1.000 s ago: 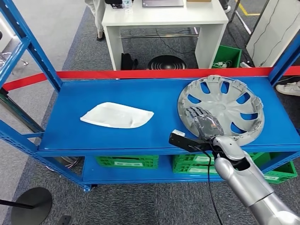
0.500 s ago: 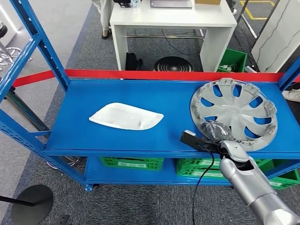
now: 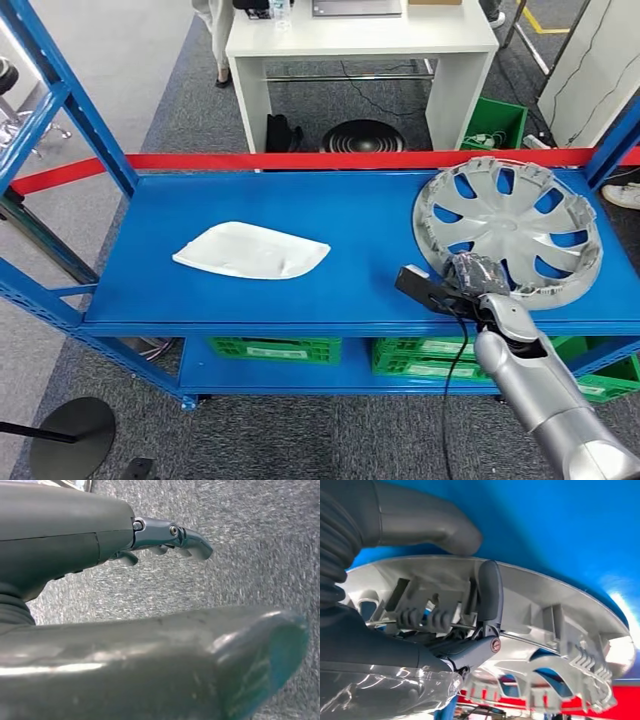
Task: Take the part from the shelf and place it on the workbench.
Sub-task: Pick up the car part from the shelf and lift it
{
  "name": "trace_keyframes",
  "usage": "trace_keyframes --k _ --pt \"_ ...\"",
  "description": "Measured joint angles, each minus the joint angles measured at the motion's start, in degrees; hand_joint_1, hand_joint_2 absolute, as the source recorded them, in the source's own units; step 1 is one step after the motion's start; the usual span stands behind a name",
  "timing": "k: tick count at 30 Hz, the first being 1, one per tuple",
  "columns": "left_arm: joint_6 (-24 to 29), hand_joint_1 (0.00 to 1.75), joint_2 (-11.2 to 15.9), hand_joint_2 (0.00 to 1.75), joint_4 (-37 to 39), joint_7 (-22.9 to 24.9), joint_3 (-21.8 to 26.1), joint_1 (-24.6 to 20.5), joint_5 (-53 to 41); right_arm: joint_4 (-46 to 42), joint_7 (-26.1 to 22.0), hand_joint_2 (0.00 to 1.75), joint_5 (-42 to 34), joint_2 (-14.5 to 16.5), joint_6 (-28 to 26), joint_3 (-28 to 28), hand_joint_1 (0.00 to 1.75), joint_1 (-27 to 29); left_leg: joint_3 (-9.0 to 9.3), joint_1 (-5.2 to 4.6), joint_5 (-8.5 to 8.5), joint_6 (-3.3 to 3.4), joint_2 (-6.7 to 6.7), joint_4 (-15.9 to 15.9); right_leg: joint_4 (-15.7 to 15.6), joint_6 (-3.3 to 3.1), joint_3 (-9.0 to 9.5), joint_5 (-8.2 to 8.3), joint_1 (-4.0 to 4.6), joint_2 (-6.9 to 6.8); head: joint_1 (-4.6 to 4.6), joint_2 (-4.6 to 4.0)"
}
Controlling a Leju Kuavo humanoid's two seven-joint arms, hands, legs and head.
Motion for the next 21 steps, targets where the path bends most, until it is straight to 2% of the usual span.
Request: trace_keyframes --k 2,4,5,6,8,9,10,12,13,14,15,16,18,19,20,21 --pt "0.0 0.0 0.0 0.0 0.0 -0.1 0.0 0.0 -0.1 0.1 0.0 1.75 0.1 0.0 0.0 -0.2 1.75 0.1 -1.41 0.01 -1.4 -0.06 0.01 2.9 0.0 -0.07 -0.02 -0.03 0.03 -0.04 -0.01 0.0" --pt "0.0 0.0 0.1 0.0 0.0 -0.3 0.0 0.1 -0.2 0.3 0.1 1.75 0.2 0.1 0.0 -0.7 1.75 0.2 -4.59 0.0 -3.91 -0.15 0.01 9.2 0.0 -0.18 -0.05 -0.08 0.1 -0.13 -0.02 0.0" --pt "0.0 0.0 0.1 0.0 0.0 -0.5 0.0 0.1 -0.3 0.4 0.0 1.75 0.3 0.2 0.0 -1.1 1.75 0.3 -5.31 0.0 -3.68 -0.1 0.02 10.5 0.0 -0.21 -0.01 -0.1 0.11 -0.16 -0.02 0.0" --pt "-0.1 0.0 0.2 0.0 0.0 -1.2 0.0 0.1 -0.4 0.6 -0.2 1.75 0.4 0.2 -0.1 -1.7 1.75 0.5 -4.06 -0.06 -2.08 0.2 0.02 7.7 0.0 0.16 -0.01 -0.07 0.19 -0.15 -0.02 0.0" --pt "-0.7 0.0 0.3 0.0 0.0 -3.3 0.0 0.2 -0.5 0.7 -0.9 1.75 0.2 0.2 -0.2 -3.1 1.75 0.9 0.03 -0.06 2.19 1.28 0.06 -0.9 0.0 1.34 -0.04 -0.24 0.23 -0.09 0.0 0.01" --pt "-1.1 0.0 0.4 0.0 0.0 -4.5 0.0 0.3 -0.5 0.8 -1.3 1.75 0.1 0.2 -0.3 -3.8 1.75 1.1 1.66 -0.04 3.28 1.87 0.09 -4.2 0.9 1.97 -0.48 -0.91 0.26 -0.08 0.08 0.01" --pt "-1.4 0.0 0.5 0.0 0.0 -5.3 0.0 0.3 -0.5 0.8 -1.6 1.75 -0.2 0.1 -0.3 -4.1 1.75 1.4 1.74 0.02 3.34 2.26 0.12 -4.4 2.9 2.26 -1.41 -2.21 0.21 -0.08 0.2 0.01" --pt "-1.5 0.0 0.7 0.0 0.0 -6.3 0.0 0.3 -0.9 0.8 -2.1 1.75 -0.5 -0.1 -0.5 -4.7 1.75 2.0 1.82 -0.01 3.26 2.63 0.14 -4.4 10.7 2.54 -4.92 -5.92 0.2 -0.1 0.41 0.01" --pt "-1.5 0.0 0.7 0.0 0.0 -6.7 0.0 0.3 -1.2 0.7 -2.3 1.75 -0.7 -0.2 -0.7 -4.9 1.75 2.3 1.88 -0.04 3.22 2.7 0.14 -4.4 14.4 2.64 -6.66 -7.24 0.19 -0.1 0.43 0.0" --pt "-1.5 0.0 0.7 0.0 0.0 -6.9 -0.1 0.4 -1.5 0.6 -2.6 1.75 -0.9 -0.3 -0.8 -5.1 1.75 2.6 1.96 -0.04 3.17 2.75 0.13 -4.4 16.4 2.72 -7.63 -7.58 0.18 -0.1 0.44 0.0" --pt "-1.5 0.0 0.7 0.0 0.0 -7.0 -0.1 0.4 -1.8 0.3 -2.8 1.75 -1.0 -0.3 -0.9 -5.3 1.75 2.8 2.1 0.01 3.1 2.74 0.11 -4.4 16.1 2.77 -7.48 -6.78 0.15 -0.11 0.45 0.0" --pt "-1.5 0.0 0.7 0.0 0.0 -7.1 -0.1 0.4 -2.0 0.0 -3.0 1.75 -1.1 -0.3 -1.0 -5.4 1.75 3.0 2.29 0.09 3.0 2.65 0.06 -4.4 13.5 2.81 -6.15 -5.01 0.09 -0.13 0.47 0.0" --pt "-1.5 0.0 0.8 0.0 0.0 -7.1 -0.2 0.4 -2.3 -0.7 -3.1 1.75 -1.4 -0.4 -1.1 -5.8 1.75 3.4 2.62 0.11 2.69 2.16 -0.13 -4.3 5.2 2.94 -1.91 -1.46 -0.05 -0.22 0.55 0.0" --pt "-1.5 0.0 0.8 0.0 0.0 -7.1 -0.3 0.4 -2.5 -1.2 -3.3 1.75 -1.6 -0.5 -1.2 -5.9 1.75 3.6 2.66 0.03 2.59 1.83 -0.23 -4.2 2.2 2.77 -0.35 -0.59 -0.08 -0.19 0.56 0.01" --pt "-1.4 0.0 0.9 0.0 0.0 -7.1 -0.3 0.4 -2.6 -1.8 -3.5 1.75 -1.9 -0.5 -1.3 -6.1 1.75 3.8 2.63 -0.07 2.58 1.51 -0.31 -4.2 0.6 2.51 0.45 -0.4 -0.05 -0.13 0.49 0.01" --pt "-1.3 0.0 1.0 0.0 0.0 -7.3 -0.4 0.4 -2.7 -2.4 -4.1 1.75 -2.6 -0.6 -1.3 -6.3 1.75 4.2 2.57 -0.12 2.64 1.21 -0.35 -4.2 0.3 2.1 0.58 -0.64 0.1 -0.02 0.42 0.01"
